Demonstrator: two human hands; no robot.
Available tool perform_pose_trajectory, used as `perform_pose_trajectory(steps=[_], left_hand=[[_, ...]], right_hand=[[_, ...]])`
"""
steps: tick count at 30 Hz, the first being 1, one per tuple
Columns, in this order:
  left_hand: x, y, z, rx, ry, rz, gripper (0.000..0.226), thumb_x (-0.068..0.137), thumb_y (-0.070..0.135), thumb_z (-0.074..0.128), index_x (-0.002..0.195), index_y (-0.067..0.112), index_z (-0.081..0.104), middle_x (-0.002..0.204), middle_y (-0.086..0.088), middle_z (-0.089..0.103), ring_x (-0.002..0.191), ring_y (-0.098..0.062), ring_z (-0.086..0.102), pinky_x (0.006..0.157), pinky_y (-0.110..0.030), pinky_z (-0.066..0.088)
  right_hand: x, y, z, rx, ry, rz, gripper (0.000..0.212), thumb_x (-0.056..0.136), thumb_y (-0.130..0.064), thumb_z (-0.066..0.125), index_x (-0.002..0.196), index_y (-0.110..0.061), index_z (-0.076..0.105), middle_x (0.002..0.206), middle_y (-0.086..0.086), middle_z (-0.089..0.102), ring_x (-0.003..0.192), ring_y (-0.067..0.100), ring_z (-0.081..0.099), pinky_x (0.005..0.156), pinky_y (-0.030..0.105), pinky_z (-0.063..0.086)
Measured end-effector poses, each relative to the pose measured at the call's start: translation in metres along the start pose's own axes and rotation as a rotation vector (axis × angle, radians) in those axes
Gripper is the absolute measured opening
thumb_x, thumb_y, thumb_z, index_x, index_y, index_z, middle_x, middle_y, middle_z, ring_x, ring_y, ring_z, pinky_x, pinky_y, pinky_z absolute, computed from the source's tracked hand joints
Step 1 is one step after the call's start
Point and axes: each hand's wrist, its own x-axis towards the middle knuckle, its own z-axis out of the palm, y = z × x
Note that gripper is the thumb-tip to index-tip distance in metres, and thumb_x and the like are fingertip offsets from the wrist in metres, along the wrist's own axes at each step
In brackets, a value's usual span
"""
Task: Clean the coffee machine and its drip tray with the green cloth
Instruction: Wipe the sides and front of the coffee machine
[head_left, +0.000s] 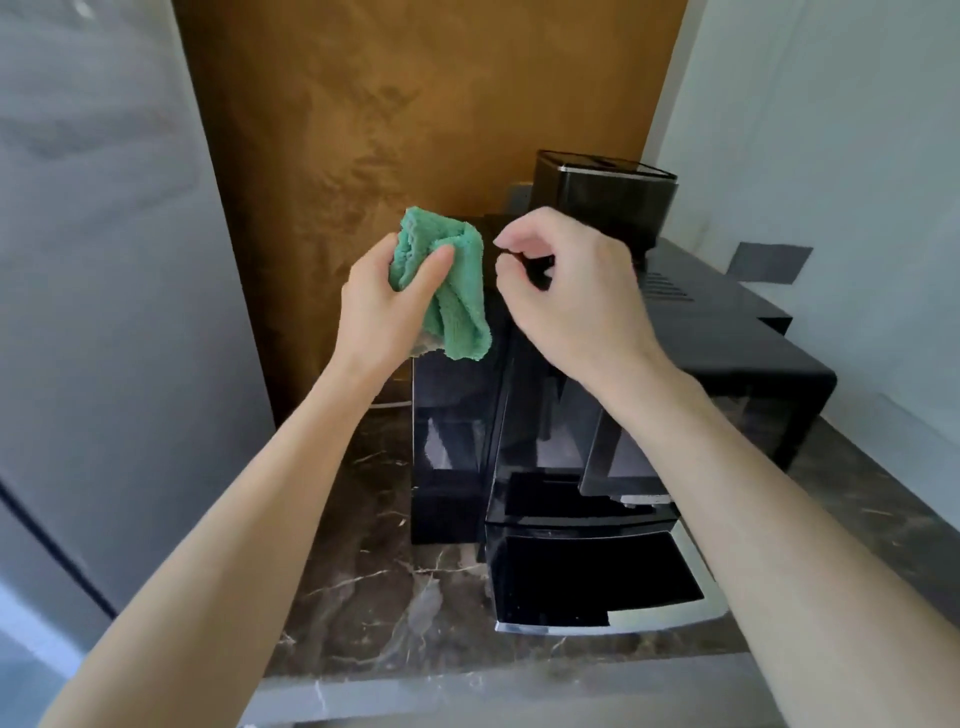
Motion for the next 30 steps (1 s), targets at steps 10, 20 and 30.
perform_pose_trajectory(steps=[10,20,30], left_hand=[[0.026,0.016,-0.043,0.027,-0.255,-0.155,0.032,0.094,0.034,0.072,0.122,0.019,0.067,0.112,0.003,0.075,0.1,-0.009,0.075,0.082,-0.03,0.063],[0.055,0.0,-0.088,-0.224,-0.341,-0.279,0.025,0.101,0.02,0.062,0.121,0.01,0.072,0.114,-0.006,0.078,0.106,-0.022,0.075,0.087,-0.032,0.062],[0.051,0.016,-0.078,-0.093,-0.579,-0.097,0.017,0.102,0.023,0.065,0.108,0.013,0.077,0.1,0.0,0.079,0.091,-0.011,0.076,0.076,-0.023,0.062]], right_hand=[[-0.007,-0.009,0.083,0.197,-0.005,0.1,0.056,0.082,-0.039,0.083,0.124,-0.015,0.054,0.12,0.001,0.056,0.103,0.012,0.058,0.085,0.024,0.057],[0.026,-0.004,0.087,0.496,-0.044,0.381,0.038,0.092,-0.008,0.071,0.124,-0.019,0.056,0.108,-0.007,0.065,0.094,0.005,0.066,0.079,0.018,0.059],[-0.032,-0.067,0.129,0.409,0.058,0.262,0.107,0.08,-0.055,0.079,0.161,-0.023,0.018,0.161,-0.007,0.028,0.147,0.006,0.032,0.113,0.025,0.042]])
